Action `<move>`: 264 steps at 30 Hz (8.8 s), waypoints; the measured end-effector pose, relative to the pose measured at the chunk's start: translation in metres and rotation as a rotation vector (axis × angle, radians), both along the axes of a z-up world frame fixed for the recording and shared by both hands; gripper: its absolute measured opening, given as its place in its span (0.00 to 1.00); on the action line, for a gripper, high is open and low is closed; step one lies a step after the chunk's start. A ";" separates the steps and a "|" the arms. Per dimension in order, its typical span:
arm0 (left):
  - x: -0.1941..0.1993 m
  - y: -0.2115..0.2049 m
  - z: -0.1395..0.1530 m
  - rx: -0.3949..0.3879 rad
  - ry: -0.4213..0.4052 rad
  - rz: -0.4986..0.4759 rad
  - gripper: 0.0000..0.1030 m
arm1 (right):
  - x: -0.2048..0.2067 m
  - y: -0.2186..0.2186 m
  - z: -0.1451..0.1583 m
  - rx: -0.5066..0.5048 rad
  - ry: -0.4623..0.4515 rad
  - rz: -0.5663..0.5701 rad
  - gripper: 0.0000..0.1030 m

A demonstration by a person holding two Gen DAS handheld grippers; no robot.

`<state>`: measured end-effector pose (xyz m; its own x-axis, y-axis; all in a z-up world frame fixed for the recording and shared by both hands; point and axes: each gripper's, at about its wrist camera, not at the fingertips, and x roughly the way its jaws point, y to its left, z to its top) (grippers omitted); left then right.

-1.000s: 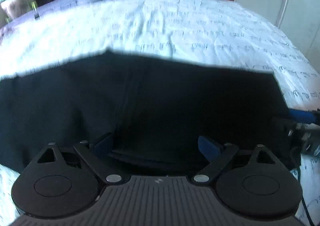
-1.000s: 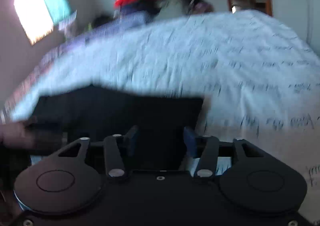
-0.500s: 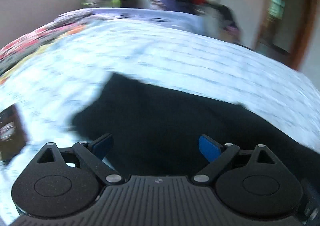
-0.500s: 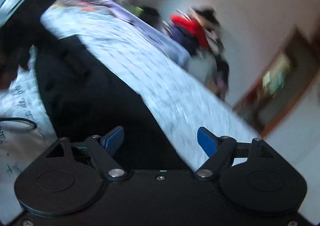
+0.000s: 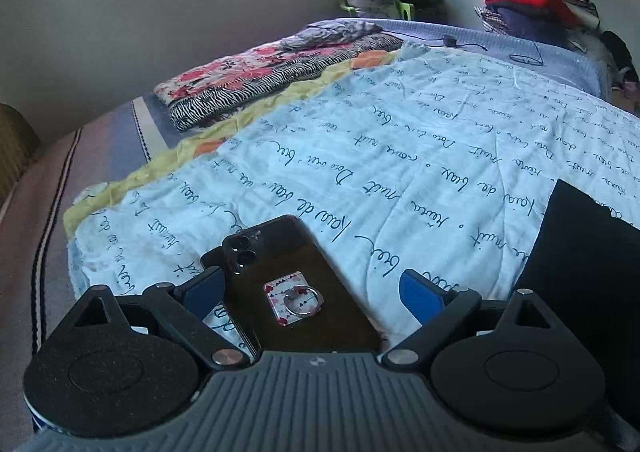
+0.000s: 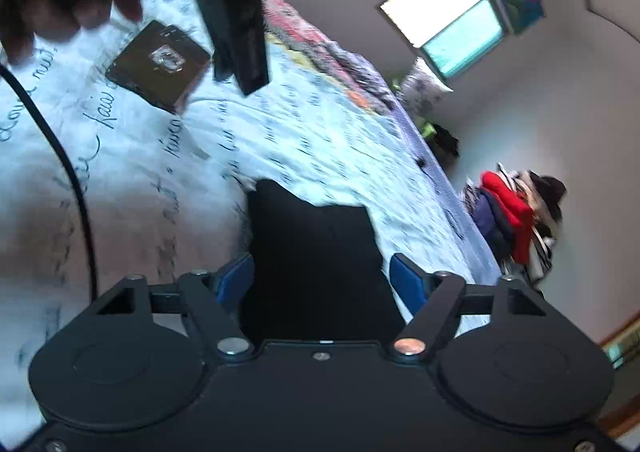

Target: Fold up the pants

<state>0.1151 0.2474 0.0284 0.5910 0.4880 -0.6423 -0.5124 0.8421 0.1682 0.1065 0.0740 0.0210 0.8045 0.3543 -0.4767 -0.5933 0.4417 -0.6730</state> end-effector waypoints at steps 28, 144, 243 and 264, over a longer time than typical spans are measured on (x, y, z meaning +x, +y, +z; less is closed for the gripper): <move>0.111 0.022 -0.082 -1.195 -0.103 -0.260 0.99 | 0.017 -0.014 0.027 0.235 0.127 -0.033 0.15; -0.010 -0.378 -0.041 -0.174 0.069 -0.823 0.73 | -0.039 -0.451 -0.026 1.218 0.394 -0.951 0.11; -0.045 -0.226 -0.025 -0.220 0.017 -0.529 0.88 | -0.120 -0.215 0.008 0.408 0.034 -0.666 0.94; -0.022 -0.203 -0.030 -0.343 0.063 -0.533 0.88 | -0.080 -0.118 -0.067 -0.090 -0.013 -0.353 0.32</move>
<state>0.0931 0.0446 -0.0015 0.6518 -0.1026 -0.7514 -0.0060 0.9901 -0.1404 0.0269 -0.0438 -0.0462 0.8759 0.0105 -0.4824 -0.4061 0.5561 -0.7252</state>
